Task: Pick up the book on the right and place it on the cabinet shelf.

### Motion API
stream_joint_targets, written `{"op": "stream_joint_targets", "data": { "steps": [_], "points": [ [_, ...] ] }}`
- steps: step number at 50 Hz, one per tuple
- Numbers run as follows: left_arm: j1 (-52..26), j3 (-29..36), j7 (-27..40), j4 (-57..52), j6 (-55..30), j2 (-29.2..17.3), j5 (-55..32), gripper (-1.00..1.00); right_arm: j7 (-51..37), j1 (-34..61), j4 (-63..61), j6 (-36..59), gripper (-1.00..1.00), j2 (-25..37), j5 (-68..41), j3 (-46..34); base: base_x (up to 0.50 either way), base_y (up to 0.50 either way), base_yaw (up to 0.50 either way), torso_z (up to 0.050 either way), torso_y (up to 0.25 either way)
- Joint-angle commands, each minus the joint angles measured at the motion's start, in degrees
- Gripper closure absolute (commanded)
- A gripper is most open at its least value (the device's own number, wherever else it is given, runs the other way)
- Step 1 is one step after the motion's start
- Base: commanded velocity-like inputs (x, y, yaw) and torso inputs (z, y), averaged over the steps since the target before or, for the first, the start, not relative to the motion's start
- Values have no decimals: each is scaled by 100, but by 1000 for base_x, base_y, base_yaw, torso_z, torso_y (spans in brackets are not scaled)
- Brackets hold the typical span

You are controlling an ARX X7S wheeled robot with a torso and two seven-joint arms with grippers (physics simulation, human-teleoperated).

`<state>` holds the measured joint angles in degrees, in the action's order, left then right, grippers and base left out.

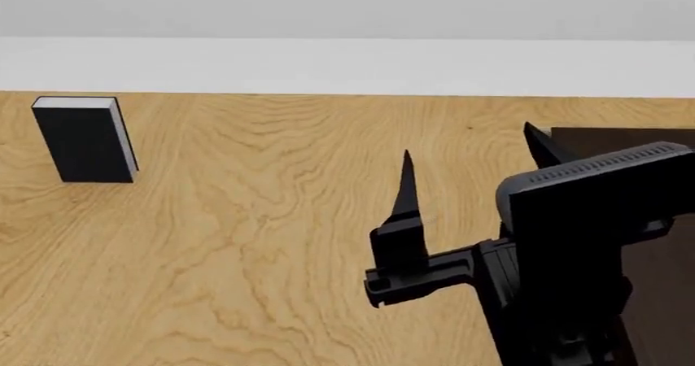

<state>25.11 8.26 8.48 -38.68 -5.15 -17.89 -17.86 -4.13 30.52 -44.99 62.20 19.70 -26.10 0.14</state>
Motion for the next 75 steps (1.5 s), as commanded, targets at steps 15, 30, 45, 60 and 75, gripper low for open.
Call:
{"op": "stream_joint_targets", "data": {
  "steps": [15, 30, 45, 60, 75],
  "points": [
    [102, 125, 33, -4, 59, -91, -41, -100, 676, 999, -838, 2621, -100, 286, -1935, 1011, 0, 0, 0, 0, 0],
    [81, 45, 96, -196, -96, -241, -232, -100, 461, 1212, -1032, 2660, -100, 1339, -4056, 1086, 0, 0, 0, 0, 0],
    [-100, -14, 148, -241, -301, -339, -434, -100, 307, 1449, -1497, 1879, -100, 2644, -5411, 542, 0, 0, 0, 0, 0],
    [-222, -88, 175, -300, -471, -456, -649, -100, -57, 3489, -1500, -2376, -100, 5657, -4429, -5063, 0, 0, 0, 0, 0],
    [-349, -64, 218, -372, -662, -543, -781, -100, -816, 10444, -1501, -4748, -100, 5294, -3055, -14986, 0, 0, 0, 0, 0]
  ]
}}
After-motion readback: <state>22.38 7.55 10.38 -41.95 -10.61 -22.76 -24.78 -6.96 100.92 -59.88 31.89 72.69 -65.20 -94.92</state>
